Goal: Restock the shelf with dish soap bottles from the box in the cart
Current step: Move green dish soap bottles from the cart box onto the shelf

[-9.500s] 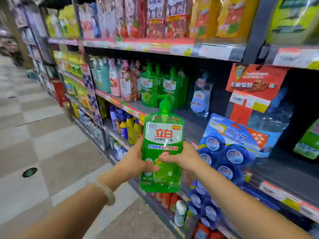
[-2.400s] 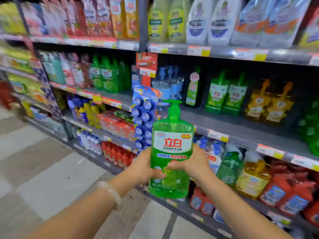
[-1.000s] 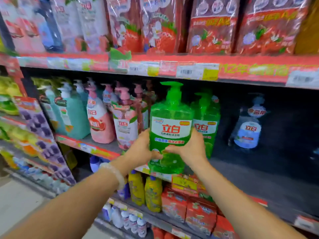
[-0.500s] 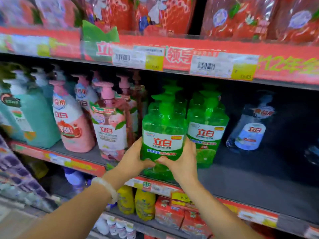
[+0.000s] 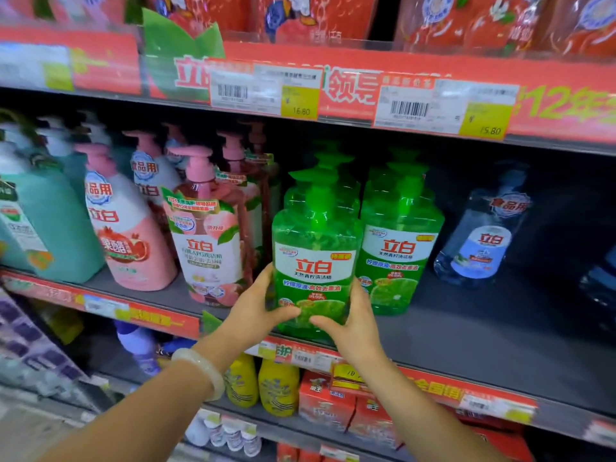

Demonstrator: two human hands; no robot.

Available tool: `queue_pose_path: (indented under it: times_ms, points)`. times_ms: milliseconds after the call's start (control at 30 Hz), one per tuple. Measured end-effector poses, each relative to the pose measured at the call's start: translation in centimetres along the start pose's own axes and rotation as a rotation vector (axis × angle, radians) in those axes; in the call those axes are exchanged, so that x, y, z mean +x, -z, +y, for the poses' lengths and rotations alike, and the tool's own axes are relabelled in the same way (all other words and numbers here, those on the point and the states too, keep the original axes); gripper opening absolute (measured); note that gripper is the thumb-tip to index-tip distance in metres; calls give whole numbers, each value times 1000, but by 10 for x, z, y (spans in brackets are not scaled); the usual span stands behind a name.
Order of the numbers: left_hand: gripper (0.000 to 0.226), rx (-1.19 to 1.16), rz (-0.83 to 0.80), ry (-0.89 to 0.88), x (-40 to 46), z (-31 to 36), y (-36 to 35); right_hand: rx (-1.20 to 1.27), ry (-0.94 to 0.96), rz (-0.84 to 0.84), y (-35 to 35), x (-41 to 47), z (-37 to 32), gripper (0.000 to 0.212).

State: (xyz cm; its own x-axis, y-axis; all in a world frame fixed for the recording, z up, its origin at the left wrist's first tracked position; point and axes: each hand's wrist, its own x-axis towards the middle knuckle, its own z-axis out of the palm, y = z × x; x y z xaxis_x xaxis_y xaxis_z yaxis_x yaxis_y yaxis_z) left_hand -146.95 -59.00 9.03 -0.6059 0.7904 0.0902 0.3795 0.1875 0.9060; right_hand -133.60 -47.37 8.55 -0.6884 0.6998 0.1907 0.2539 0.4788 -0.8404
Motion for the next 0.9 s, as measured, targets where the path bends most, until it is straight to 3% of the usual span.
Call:
queue_pose_path:
  times_ms: [567, 700, 800, 900]
  points:
    - [78, 34, -117, 17, 2, 8, 7, -39, -79, 32, -6, -5, -7, 90]
    - [81, 83, -16, 75, -8, 16, 2, -67, -147, 26, -2, -8, -14, 95]
    - [71, 197, 162, 168, -33, 16, -12, -136, -156, 30, 5, -24, -12, 98]
    - [58, 437, 94, 73, -68, 16, -32, -262, -100, 5, 19, -50, -6, 88]
